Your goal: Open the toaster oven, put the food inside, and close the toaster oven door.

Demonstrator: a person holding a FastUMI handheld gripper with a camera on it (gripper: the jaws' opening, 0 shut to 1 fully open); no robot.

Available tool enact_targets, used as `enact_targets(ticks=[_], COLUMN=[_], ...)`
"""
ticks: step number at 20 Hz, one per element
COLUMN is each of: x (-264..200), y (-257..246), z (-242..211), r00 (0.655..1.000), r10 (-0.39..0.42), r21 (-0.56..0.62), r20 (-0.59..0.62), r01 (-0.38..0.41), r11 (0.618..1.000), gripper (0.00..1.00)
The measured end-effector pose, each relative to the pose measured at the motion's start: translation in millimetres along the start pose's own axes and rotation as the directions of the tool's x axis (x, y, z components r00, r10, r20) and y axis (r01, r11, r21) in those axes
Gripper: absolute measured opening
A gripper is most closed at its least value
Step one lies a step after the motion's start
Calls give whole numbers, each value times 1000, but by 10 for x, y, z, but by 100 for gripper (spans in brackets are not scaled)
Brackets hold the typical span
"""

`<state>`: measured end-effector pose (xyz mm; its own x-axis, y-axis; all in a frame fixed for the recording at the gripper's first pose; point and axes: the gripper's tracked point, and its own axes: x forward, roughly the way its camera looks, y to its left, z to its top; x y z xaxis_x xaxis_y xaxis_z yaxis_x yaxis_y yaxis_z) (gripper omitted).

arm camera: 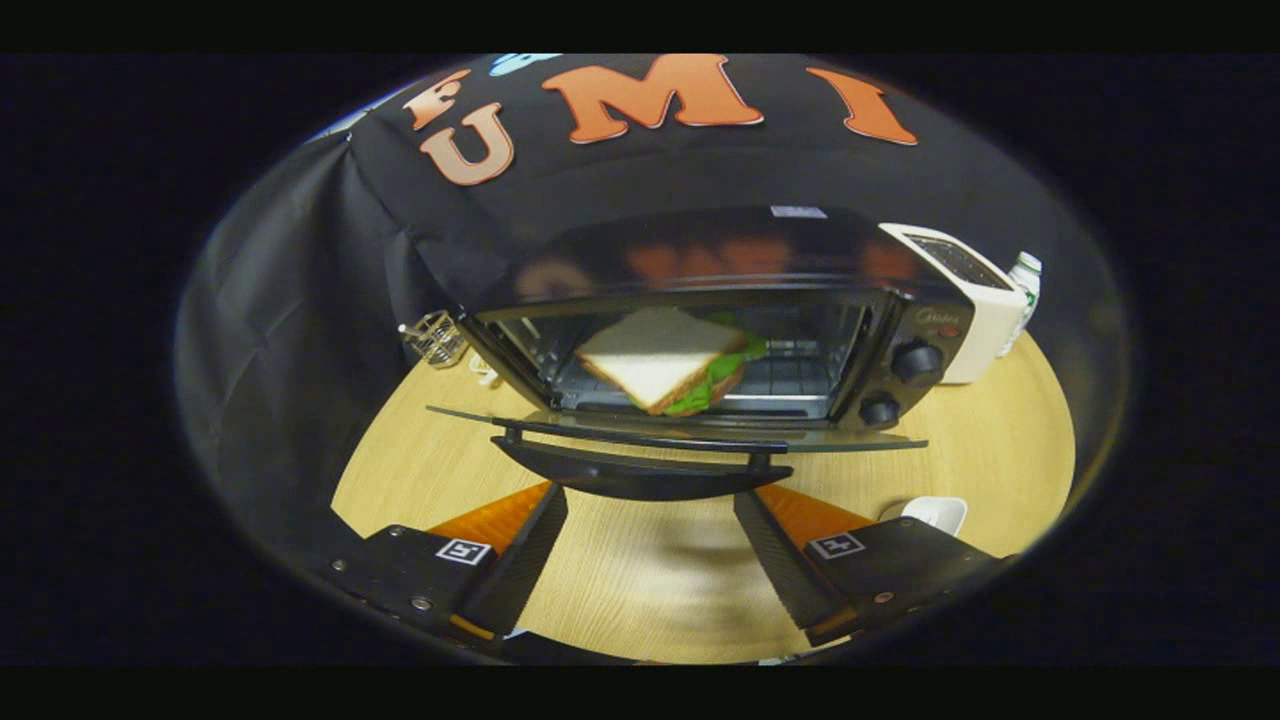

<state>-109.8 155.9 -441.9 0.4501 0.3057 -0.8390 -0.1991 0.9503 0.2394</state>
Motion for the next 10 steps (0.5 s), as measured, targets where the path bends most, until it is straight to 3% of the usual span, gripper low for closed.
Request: enact_targets(ticks=[10], x=[-405], y=[-28], z=[886], r00=[977], r10=[-11], r21=[25], r20=[211], r01=[6], r11=[1000], gripper=[99])
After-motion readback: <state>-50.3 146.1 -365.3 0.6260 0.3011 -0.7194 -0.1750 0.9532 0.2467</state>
